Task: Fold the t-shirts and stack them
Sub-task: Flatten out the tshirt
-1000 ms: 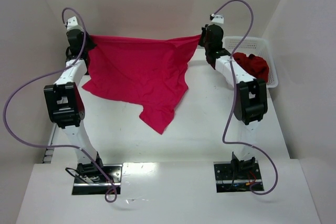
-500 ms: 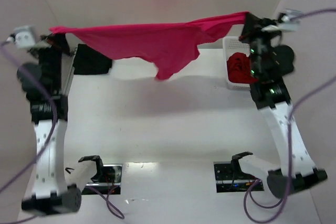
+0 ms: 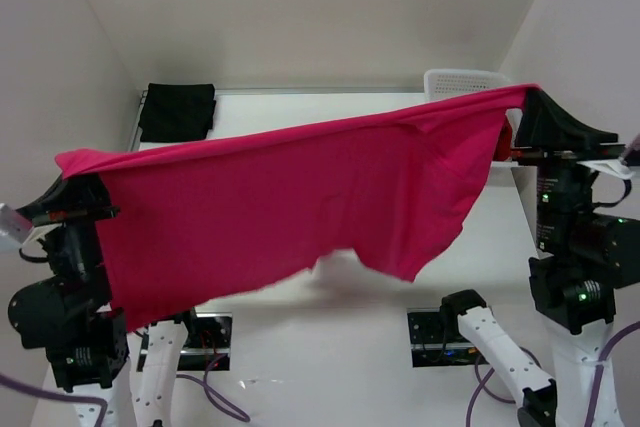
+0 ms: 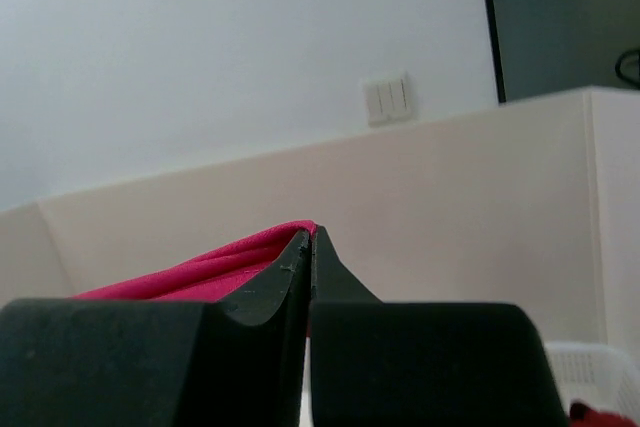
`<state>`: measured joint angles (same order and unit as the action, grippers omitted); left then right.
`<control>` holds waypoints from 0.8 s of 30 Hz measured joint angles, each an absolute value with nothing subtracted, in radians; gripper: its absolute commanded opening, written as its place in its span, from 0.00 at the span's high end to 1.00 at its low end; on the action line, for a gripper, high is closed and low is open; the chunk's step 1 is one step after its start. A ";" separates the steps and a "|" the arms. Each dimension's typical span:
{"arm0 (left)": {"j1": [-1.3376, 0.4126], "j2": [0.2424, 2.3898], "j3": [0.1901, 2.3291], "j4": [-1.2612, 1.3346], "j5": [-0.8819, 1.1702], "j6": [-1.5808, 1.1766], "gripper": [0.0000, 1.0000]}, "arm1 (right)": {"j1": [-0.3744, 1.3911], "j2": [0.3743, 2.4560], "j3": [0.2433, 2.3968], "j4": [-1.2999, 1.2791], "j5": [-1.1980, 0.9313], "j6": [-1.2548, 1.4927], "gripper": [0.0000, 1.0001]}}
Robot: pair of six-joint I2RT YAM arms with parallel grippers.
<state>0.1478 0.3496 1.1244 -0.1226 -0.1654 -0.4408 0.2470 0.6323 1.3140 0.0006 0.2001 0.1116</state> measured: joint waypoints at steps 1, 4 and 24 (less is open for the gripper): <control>0.147 0.350 1.111 -0.143 -0.176 -0.456 1.00 | 0.249 0.633 1.303 -0.021 0.201 0.114 1.00; 0.146 0.358 1.088 -0.211 -0.205 -0.511 1.00 | 0.250 0.648 1.287 -0.083 0.202 0.115 1.00; 0.145 0.613 0.799 -0.228 -0.260 -0.624 1.00 | 0.252 0.878 0.972 -0.099 0.271 0.152 1.00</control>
<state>0.1448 0.6128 0.7990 -0.2279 -0.2596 -0.6239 0.2520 0.8783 0.9718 -0.0986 0.2707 0.1524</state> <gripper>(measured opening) 0.012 0.004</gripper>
